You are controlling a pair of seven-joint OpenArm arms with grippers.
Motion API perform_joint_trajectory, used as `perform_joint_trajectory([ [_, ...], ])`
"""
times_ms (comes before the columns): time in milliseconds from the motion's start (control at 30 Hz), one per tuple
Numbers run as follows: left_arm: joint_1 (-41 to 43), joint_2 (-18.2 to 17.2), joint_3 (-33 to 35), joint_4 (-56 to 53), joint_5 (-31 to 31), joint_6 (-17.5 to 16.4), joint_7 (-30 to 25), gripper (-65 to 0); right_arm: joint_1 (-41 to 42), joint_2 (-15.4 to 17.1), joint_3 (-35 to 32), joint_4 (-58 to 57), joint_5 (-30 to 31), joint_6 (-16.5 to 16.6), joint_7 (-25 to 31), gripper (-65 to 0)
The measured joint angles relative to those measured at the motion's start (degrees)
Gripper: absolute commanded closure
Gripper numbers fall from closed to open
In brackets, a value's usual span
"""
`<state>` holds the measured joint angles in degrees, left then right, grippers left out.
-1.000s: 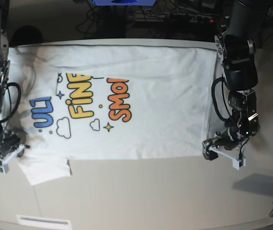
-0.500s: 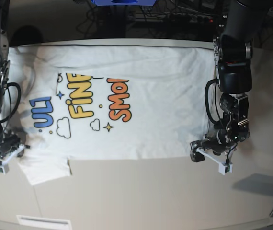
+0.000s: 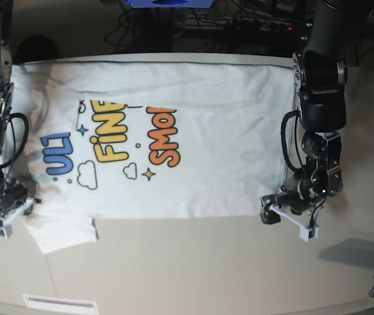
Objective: Fold the T-shirt properly
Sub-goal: 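Lower both grippers onto the shirt's long side edge and grasp it, then lift the grasped edge and fold it across the shirt toward the opposite edge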
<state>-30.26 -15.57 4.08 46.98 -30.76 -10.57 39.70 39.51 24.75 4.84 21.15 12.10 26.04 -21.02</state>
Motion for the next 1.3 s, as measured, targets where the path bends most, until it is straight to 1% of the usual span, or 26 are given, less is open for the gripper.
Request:
perform_joint_trajectory([
  [200, -0.3, 0.0, 0.0, -0.9, -0.4, 0.0, -0.6, -53.1, 0.0, 0.0, 0.0, 0.0, 0.0, 0.0, 0.0, 0.0],
  [233, -0.3, 0.0, 0.0, -0.9, -0.4, 0.0, -0.6, -52.2, 0.0, 0.0, 0.0, 0.0, 0.0, 0.0, 0.0, 0.0],
  [367, -0.3, 0.2, 0.0, -1.1, -0.1, 0.1, -1.0, -40.3, 0.0, 0.0, 0.0, 0.0, 0.0, 0.0, 0.0, 0.0],
  [400, -0.3, 0.3, 0.0, -1.1, -0.1, 0.2, -1.0, -38.5, 0.0, 0.0, 0.0, 0.0, 0.0, 0.0, 0.0, 0.0],
  [600, -0.4, 1.4, 0.0, -1.1, 0.0, 0.2, -1.1, -38.0, 0.0, 0.0, 0.0, 0.0, 0.0, 0.0, 0.0, 0.0],
  [900, -0.3, 1.4, 0.0, -1.1, 0.0, 0.2, -1.2, -37.5, 0.0, 0.0, 0.0, 0.0, 0.0, 0.0, 0.0, 0.0],
  [933, -0.3, 1.3, 0.0, -1.1, 0.0, 0.2, -1.2, -35.6, 0.0, 0.0, 0.0, 0.0, 0.0, 0.0, 0.0, 0.0],
  [967, -0.3, 1.3, 0.0, -1.2, 0.0, 0.2, -1.2, -32.2, 0.0, 0.0, 0.0, 0.0, 0.0, 0.0, 0.0, 0.0],
  [1100, 0.0, 1.0, 0.0, -1.4, -0.6, 0.2, -1.2, -10.1, 0.0, 0.0, 0.0, 0.0, 0.0, 0.0, 0.0, 0.0],
  [1133, 0.0, 1.0, 0.0, -1.5, -0.7, 0.2, -0.9, -6.0, 0.0, 0.0, 0.0, 0.0, 0.0, 0.0, 0.0, 0.0],
  [1167, 0.0, 1.0, 0.0, -1.5, -0.7, 0.2, -0.9, -5.0, 0.0, 0.0, 0.0, 0.0, 0.0, 0.0, 0.0, 0.0],
  [1300, 0.1, 1.0, 0.0, -1.5, -0.8, 0.0, -0.7, -4.7, 0.0, 0.0, 0.0, 0.0, 0.0, 0.0, 0.0, 0.0],
])
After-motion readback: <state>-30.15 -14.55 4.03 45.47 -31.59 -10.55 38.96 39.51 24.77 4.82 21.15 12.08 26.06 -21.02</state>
